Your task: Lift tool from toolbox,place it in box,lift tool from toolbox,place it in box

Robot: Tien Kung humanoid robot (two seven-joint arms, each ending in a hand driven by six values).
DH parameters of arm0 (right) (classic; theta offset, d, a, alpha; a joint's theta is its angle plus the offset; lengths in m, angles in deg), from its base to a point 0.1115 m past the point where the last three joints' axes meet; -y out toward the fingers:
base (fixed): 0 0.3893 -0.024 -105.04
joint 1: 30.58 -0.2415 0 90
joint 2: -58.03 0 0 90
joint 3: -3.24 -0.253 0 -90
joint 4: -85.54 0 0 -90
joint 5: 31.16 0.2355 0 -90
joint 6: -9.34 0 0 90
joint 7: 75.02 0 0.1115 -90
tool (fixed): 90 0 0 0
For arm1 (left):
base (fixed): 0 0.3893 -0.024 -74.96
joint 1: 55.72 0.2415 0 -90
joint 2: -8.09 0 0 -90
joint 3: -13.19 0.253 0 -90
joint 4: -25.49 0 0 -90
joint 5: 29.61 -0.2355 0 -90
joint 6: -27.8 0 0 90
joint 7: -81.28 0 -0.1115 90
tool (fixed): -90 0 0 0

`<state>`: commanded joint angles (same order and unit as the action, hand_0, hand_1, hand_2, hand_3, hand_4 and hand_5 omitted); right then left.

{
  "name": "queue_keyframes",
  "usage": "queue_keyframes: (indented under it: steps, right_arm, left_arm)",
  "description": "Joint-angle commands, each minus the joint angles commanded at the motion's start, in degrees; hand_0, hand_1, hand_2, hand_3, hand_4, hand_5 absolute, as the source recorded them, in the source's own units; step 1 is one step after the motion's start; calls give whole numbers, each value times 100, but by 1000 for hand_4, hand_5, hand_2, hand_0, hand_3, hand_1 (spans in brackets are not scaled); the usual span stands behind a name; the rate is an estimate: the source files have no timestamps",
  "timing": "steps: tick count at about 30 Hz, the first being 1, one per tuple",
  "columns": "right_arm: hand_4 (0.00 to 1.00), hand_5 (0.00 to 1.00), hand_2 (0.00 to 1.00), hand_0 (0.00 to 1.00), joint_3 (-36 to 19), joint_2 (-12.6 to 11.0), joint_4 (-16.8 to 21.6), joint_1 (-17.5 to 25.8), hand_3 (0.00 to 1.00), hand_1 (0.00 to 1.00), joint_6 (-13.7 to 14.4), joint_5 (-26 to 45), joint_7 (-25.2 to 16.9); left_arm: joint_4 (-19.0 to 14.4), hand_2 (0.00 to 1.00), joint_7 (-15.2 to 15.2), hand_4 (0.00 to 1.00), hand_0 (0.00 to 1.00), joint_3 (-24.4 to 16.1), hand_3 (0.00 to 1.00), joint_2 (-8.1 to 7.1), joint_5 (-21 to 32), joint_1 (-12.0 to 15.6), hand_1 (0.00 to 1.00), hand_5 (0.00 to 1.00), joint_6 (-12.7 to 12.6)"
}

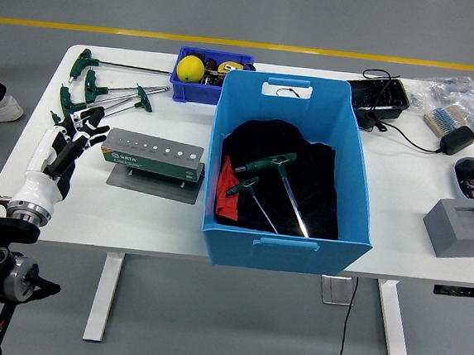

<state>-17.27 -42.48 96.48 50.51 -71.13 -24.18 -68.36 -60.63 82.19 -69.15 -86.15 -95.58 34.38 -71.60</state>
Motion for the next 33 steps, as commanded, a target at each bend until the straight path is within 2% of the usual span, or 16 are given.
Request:
queue_keyframes:
  steps: [2, 3, 8, 9, 14, 15, 18, 25, 33]
  right_arm:
    - [796, 681, 747, 675, -42, 2, 6, 8, 572, 675, 10, -48, 21]
    - [795, 682, 746, 676, -64, -1, 9, 10, 572, 670, 11, -80, 30]
    - [795, 682, 746, 676, -111, -11, 16, 26, 572, 670, 9, -139, 45]
    - [794, 682, 746, 676, -111, -11, 17, 28, 571, 671, 9, -141, 45]
    - [794, 682, 746, 676, -130, -20, 25, 31, 571, 671, 18, -193, 53]
    - [792, 681, 745, 675, -136, -22, 27, 31, 571, 670, 20, -206, 57]
    - [792, 681, 745, 675, -170, -15, 31, 51, 571, 670, 39, -241, 71]
    - [791, 680, 745, 674, -251, 1, 37, 83, 570, 670, 51, -367, 112]
    - [789, 679, 744, 674, -201, -7, 33, 73, 569, 668, 35, -307, 99]
  left_arm:
    - [14, 877, -1, 842, 771, 14, 790, 3, 59, -20, 807, 794, -60]
    - [17, 893, 19, 836, 787, 18, 800, 8, 51, -26, 833, 889, -92]
    - [58, 893, 187, 836, 787, 15, 800, -14, 117, 3, 833, 889, -179]
    - [64, 994, 198, 843, 868, 9, 854, -17, 126, 7, 948, 959, -182]
    - [114, 994, 263, 843, 868, -11, 854, -10, 193, 31, 948, 959, -195]
    - [128, 998, 258, 846, 896, -9, 885, -6, 221, 31, 981, 998, -194]
    - [170, 998, 221, 846, 896, -9, 885, 7, 441, 25, 981, 998, -164]
    - [156, 998, 231, 848, 901, -46, 888, -44, 488, 34, 985, 998, -95]
    - [181, 998, 385, 846, 891, 19, 886, -4, 814, 49, 974, 998, -175]
